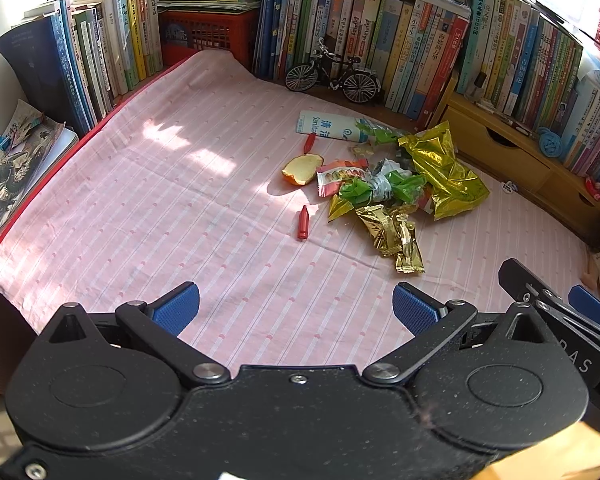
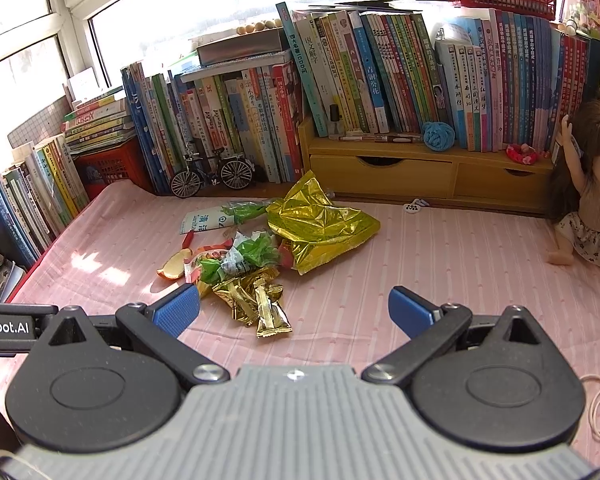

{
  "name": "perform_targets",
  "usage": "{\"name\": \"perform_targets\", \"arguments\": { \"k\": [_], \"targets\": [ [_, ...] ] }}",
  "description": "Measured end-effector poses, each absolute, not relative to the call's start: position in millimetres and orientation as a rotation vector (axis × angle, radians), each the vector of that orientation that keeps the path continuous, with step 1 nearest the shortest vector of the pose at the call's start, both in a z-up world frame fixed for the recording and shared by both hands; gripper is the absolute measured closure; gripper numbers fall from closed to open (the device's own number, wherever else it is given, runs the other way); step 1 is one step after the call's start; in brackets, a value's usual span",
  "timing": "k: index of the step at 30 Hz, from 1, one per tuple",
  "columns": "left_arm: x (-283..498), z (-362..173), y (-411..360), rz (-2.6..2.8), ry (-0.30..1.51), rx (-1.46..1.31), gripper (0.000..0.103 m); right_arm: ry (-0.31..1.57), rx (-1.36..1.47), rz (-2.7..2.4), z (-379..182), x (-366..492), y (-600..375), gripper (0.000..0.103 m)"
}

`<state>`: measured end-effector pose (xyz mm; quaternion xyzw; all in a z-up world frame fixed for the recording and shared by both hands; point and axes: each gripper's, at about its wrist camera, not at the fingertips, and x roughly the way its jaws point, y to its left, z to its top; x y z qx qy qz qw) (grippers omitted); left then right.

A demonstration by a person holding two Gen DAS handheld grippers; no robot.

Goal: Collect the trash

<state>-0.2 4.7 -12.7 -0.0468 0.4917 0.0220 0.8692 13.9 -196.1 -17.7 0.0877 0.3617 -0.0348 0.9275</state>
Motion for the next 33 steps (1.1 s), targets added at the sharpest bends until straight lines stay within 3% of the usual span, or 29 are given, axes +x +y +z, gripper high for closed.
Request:
{"name": "perform_targets", "arguments": {
  "k": [33],
  "targets": [
    [3.3, -18.4, 8.6, 0.046, 1.038, -0.107, 0.000, 0.743, 0.191, -0.075, -14.8, 14.0, -198.1, 0.000]
  ]
}}
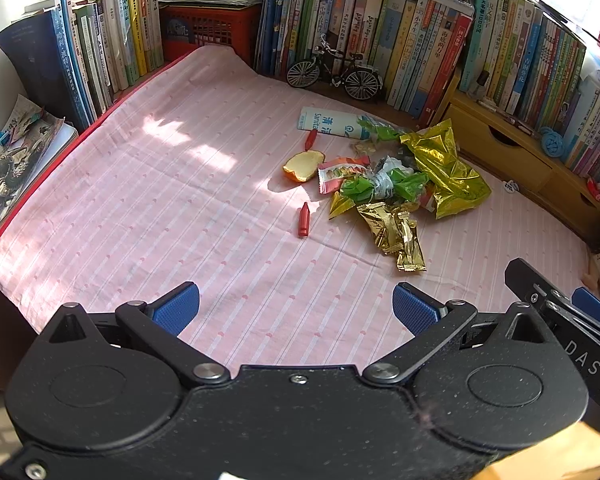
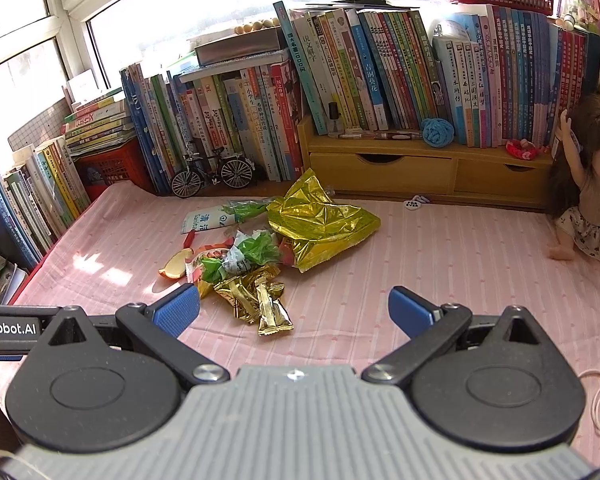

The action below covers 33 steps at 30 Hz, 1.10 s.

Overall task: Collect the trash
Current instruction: 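Close the right tool on the gold foil bag while the left tool grasps the red crayon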

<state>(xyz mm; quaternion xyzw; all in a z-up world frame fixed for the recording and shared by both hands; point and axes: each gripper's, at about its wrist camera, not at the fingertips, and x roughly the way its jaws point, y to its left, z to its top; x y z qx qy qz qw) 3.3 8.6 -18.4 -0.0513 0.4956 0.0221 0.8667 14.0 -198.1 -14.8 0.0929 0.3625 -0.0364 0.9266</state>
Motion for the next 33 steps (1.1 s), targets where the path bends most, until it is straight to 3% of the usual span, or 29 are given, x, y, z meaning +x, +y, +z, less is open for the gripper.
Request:
{"name": "perform_targets", "arguments": {
  "k": [17, 33],
  "targets": [
    [71.8, -21.2, -3.3, 0.016, 1.058, -0.085, 0.000, 0.724, 0.161, -0.144, -21.5, 94.1, -238.4, 0.000],
    [146.9, -123.7, -17.1, 0.030, 1.162, -0.023, 0.001, 0.955, 0.120, -0.025, -149.8, 221.9, -238.4, 0.000]
  ]
}}
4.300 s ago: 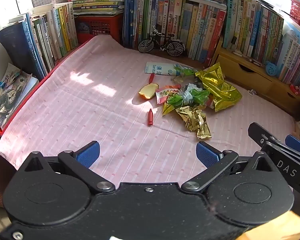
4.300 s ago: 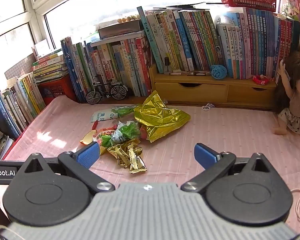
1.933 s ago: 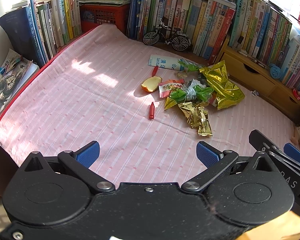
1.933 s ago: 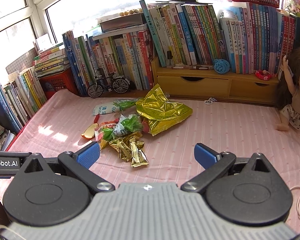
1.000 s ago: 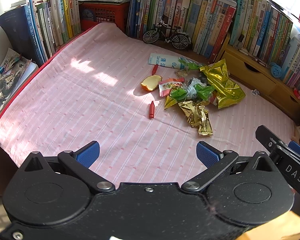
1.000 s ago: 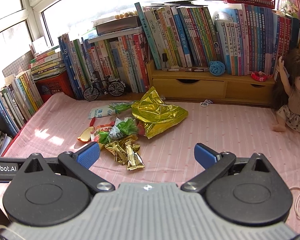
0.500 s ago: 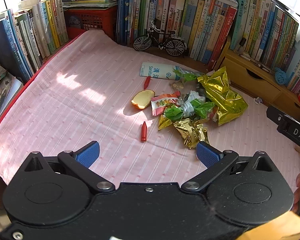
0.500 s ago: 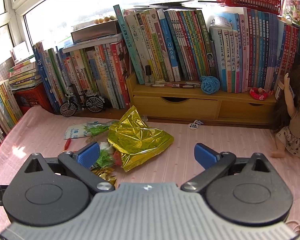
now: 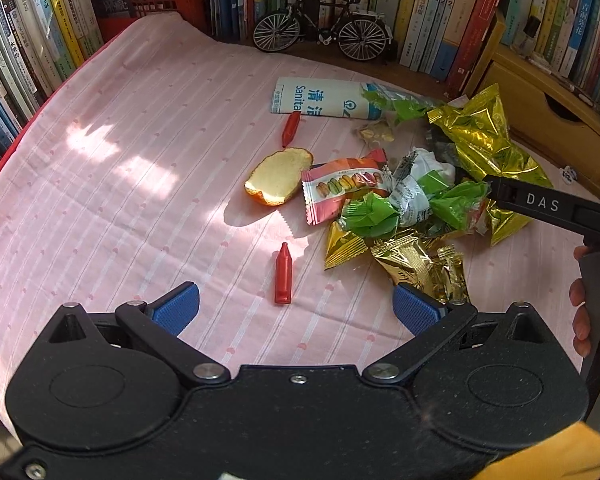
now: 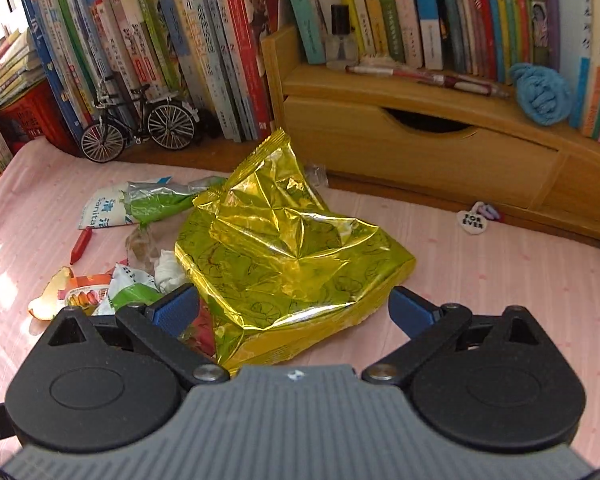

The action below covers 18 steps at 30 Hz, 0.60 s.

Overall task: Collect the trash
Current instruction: 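Close the right tool on the gold foil bag while the left tool grasps the red crayon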

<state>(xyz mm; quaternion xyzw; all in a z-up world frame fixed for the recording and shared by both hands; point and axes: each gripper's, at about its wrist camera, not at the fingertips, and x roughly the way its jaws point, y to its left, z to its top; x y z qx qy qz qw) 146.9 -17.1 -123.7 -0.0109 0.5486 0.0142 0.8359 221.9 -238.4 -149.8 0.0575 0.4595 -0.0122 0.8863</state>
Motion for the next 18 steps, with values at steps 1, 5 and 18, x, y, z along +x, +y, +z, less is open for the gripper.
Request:
{"name": "perform_targets", "arguments": {
  "k": [1, 5, 18],
  "targets": [
    [148.5, -127.7, -16.7, 0.036, 1.164, -0.015, 0.001, 0.964, 0.119, -0.022, -155.2, 226.3, -237.4, 0.000],
    [153.0, -144.6, -13.4, 0.074, 1.171, 0.009, 0.001, 0.985, 0.132, -0.027, -171.7, 238.8, -237.2, 0.000],
    [167.3, -177.9, 2.8, 0.146, 1.237, -0.017, 0.019, 0.950, 0.036, -0.037, -185.9, 236.5, -232.5, 0.000]
  ]
}}
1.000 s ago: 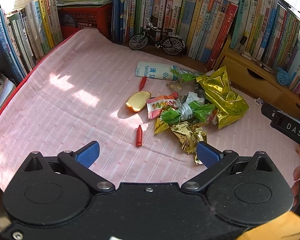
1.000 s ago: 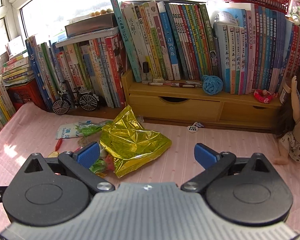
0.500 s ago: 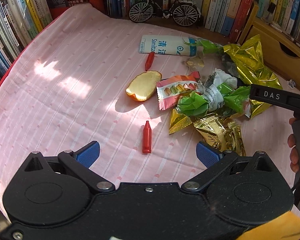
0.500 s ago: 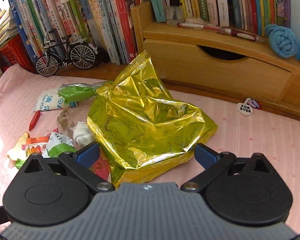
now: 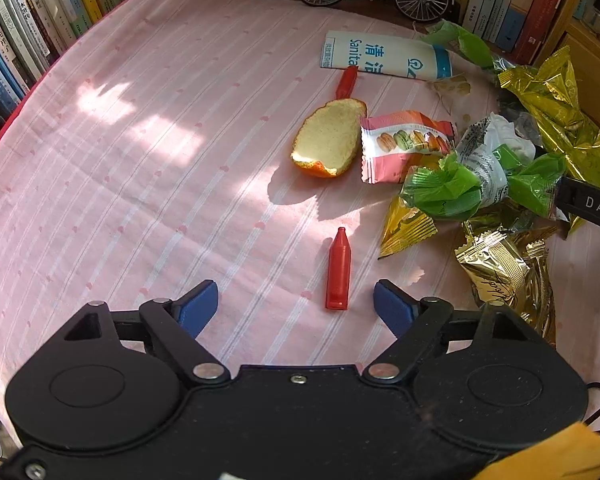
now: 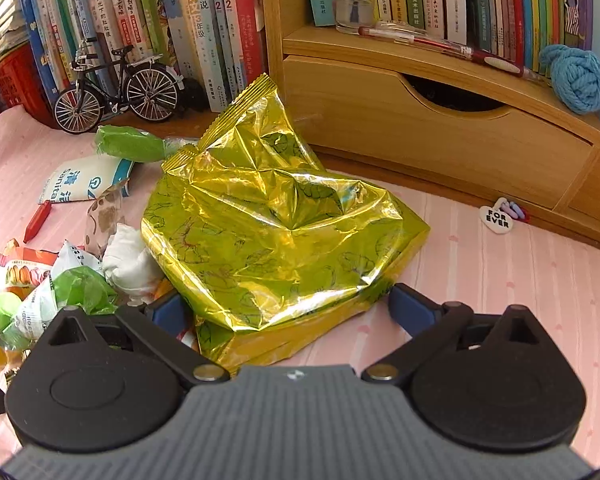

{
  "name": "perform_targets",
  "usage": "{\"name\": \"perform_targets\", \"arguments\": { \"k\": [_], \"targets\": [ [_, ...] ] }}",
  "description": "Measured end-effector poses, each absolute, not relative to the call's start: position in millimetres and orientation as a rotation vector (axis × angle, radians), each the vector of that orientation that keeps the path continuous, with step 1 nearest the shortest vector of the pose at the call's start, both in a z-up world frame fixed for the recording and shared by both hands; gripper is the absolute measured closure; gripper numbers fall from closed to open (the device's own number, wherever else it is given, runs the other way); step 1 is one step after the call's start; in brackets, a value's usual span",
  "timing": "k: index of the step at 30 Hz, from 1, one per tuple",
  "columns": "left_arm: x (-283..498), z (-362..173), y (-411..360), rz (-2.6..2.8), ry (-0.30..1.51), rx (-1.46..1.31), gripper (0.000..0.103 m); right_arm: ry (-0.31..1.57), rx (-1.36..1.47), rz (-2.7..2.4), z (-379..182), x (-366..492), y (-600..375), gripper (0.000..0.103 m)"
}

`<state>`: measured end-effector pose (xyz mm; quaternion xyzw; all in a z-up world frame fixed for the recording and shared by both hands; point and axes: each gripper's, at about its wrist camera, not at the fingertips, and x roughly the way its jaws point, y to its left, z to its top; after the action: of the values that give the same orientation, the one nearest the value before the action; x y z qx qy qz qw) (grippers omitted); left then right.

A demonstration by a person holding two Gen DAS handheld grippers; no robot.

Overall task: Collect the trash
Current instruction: 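Close the right tool on the gold foil bag while the left tool grasps the red crayon, then lift the gold foil bag with the right tool while the left tool holds the crayon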

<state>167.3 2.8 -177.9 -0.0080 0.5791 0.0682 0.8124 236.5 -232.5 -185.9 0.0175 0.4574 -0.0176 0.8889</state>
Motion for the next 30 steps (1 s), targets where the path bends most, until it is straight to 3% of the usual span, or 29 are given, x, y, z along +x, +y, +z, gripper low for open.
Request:
{"name": "perform_targets", "arguments": {
  "k": [2, 5, 11, 12, 15, 17, 20, 22, 25, 27, 28, 30],
  "targets": [
    [166.5, -177.3, 3.8, 0.149, 1.219, -0.029, 0.022, 0.959, 0.014, -0.024, -184.8, 237.5, -231.9, 0.000],
    [165.5, -173.3, 0.7, 0.128, 1.197, -0.035, 0.038, 0.975, 0.048, -0.027, -179.7, 240.1, -236.6, 0.002],
    [168.2, -171.0, -6.6, 0.091, 1.174, -0.024, 0.062, 0.939, 0.066, 0.024, -161.3, 228.1, -238.7, 0.021],
    [169.0, -170.3, -7.2, 0.087, 1.168, -0.031, 0.070, 0.931, 0.056, 0.031, -158.4, 226.9, -237.2, 0.023],
    [171.4, -168.0, -8.7, 0.075, 1.170, -0.043, 0.089, 0.907, 0.042, 0.051, -151.5, 223.1, -233.2, 0.039],
    [172.3, -165.3, -9.5, 0.068, 1.168, -0.047, 0.093, 0.896, 0.040, 0.050, -147.4, 221.5, -232.3, 0.059],
    [171.9, -159.3, -12.3, 0.052, 1.150, -0.033, 0.093, 0.869, 0.042, 0.042, -142.8, 216.7, -229.6, 0.075],
    [171.8, -154.6, -16.0, 0.040, 1.135, -0.012, 0.093, 0.860, 0.041, 0.043, -141.0, 214.4, -229.3, 0.079],
    [172.7, -149.7, -19.9, 0.030, 1.127, 0.006, 0.093, 0.857, 0.026, 0.046, -137.3, 209.3, -229.8, 0.077],
    [173.1, -147.6, -22.6, 0.025, 1.124, 0.007, 0.093, 0.845, 0.018, 0.050, -135.3, 206.7, -228.6, 0.068],
    [173.8, -147.1, -22.9, 0.025, 1.124, 0.005, 0.093, 0.840, 0.014, 0.050, -134.0, 206.8, -227.8, 0.056],
    [173.6, -146.0, -23.6, 0.023, 1.123, 0.000, 0.093, 0.830, 0.013, 0.063, -131.5, 206.6, -226.7, 0.048]
  ]
}}
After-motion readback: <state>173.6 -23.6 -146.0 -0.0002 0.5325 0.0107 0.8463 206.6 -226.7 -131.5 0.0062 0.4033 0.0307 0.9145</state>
